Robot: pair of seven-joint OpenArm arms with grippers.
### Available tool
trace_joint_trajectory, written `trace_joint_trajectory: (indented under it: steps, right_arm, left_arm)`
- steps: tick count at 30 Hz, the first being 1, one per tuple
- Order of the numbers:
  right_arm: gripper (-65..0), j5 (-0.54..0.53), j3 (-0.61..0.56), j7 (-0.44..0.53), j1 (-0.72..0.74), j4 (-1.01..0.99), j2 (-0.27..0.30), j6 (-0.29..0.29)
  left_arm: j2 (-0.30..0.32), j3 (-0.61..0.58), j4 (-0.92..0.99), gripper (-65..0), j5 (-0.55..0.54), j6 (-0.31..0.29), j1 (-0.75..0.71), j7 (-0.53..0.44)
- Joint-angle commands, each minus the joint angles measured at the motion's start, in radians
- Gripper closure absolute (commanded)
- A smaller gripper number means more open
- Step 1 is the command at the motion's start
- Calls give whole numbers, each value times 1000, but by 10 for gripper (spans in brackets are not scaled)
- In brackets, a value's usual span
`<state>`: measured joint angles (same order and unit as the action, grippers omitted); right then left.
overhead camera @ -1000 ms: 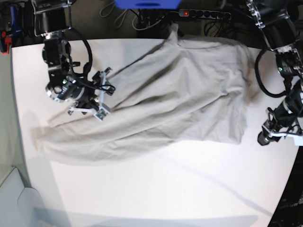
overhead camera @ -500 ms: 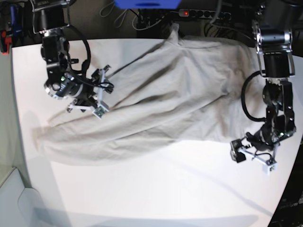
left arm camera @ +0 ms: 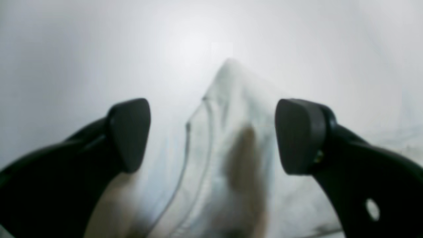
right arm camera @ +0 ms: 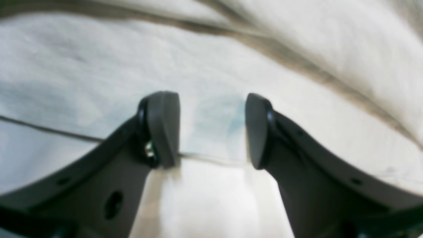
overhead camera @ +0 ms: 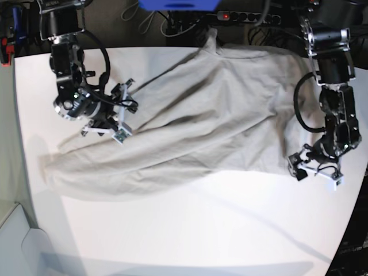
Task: Layout the t-shirt on the table in an organized manner, then fold the t-shirt properly
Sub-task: 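Move the left gripper along the t-shirt and grasp its side edge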
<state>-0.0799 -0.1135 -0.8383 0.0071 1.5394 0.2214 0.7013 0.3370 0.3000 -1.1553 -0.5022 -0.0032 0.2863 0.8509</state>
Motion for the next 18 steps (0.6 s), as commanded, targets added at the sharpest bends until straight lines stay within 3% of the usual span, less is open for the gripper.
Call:
trace_joint_trajectory:
  steps: [1, 7, 10, 13, 18]
  right_arm:
    - [-311, 2, 2, -3, 8, 8, 8, -3]
    - [-311, 2, 2, -2, 8, 6, 11, -3]
    - [-311, 2, 2, -2, 8, 6, 11, -3]
    - [-311, 4, 2, -3, 8, 6, 11, -3]
    - [-311, 4, 2, -5, 8, 6, 13, -3]
  left_arm:
    - [12, 8, -16, -581, -9, -4, 9, -31]
    - [12, 6, 13, -580, -11, -14, -22, -114]
    - [-5, 11, 22, -567, -6, -116, -22, -115]
    - [-14, 11, 22, -479, -2, -185, -20, -115]
    - [-17, 11, 48, -335, -6, -192, -20, -115]
